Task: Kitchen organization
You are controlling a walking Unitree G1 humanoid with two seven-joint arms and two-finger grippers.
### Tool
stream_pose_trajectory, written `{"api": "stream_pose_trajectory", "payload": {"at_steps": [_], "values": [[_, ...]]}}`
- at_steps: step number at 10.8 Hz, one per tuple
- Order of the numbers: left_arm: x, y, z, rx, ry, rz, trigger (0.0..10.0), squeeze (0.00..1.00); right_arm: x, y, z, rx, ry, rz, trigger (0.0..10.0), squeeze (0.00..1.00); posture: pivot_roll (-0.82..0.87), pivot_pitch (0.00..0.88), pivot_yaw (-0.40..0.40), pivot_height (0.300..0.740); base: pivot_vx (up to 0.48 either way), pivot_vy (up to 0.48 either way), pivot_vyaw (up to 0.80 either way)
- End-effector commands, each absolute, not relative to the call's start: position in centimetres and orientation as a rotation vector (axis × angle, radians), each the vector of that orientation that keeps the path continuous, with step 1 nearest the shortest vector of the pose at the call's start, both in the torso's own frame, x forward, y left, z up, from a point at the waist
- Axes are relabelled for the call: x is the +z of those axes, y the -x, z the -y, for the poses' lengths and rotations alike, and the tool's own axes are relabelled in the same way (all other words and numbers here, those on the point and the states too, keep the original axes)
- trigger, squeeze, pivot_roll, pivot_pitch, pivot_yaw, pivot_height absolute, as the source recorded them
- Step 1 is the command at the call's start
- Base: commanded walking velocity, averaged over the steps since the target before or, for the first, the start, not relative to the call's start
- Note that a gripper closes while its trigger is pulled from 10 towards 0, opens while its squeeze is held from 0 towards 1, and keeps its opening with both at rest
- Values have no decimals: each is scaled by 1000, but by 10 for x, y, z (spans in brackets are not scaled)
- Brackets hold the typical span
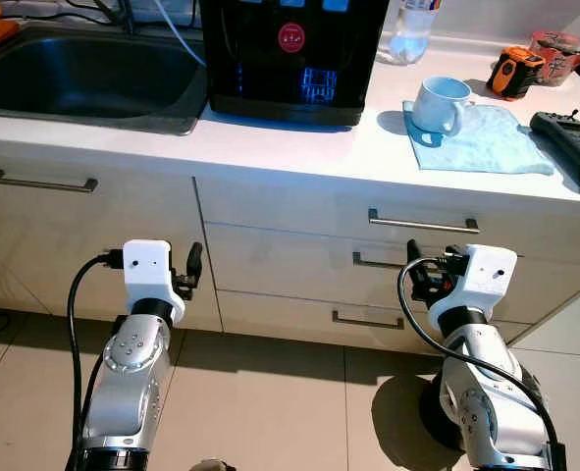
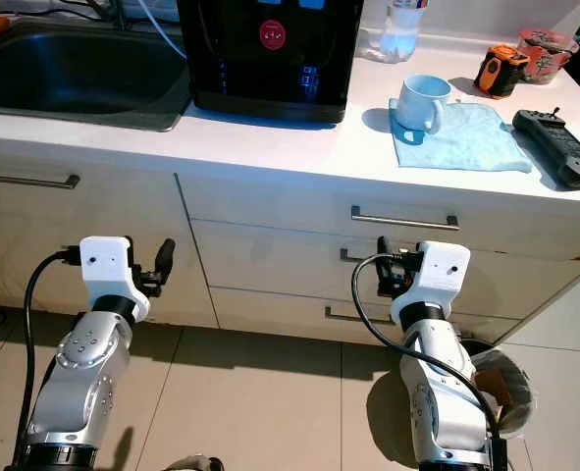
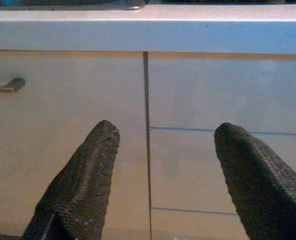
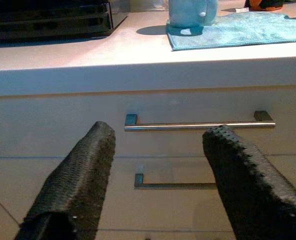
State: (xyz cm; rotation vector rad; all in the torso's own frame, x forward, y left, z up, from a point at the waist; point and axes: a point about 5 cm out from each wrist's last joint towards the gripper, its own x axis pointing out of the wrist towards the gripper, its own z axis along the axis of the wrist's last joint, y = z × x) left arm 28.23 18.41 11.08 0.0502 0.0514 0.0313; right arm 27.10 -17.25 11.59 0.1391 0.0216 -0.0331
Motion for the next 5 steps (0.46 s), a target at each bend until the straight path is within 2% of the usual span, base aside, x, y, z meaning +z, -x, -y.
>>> {"api": "stream_pose_trajectory", "payload": {"at_steps": [1, 2, 5], "values": [[117, -282, -186, 39, -67, -21, 10000, 1000, 118, -270, 173, -22, -144, -11, 10000, 1000, 33, 79, -30, 740, 0, 0, 0], [116, -282, -192, 81, -142, -33, 10000, 1000, 119, -269, 171, -15, -149, -6, 10000, 1000, 35, 78, -25, 740, 0, 0, 0], [117, -283, -194, 99, -169, -30, 10000, 1000, 118, -269, 169, -15, -163, -4, 10000, 1000, 43, 77, -23, 740, 0, 0, 0]]}}
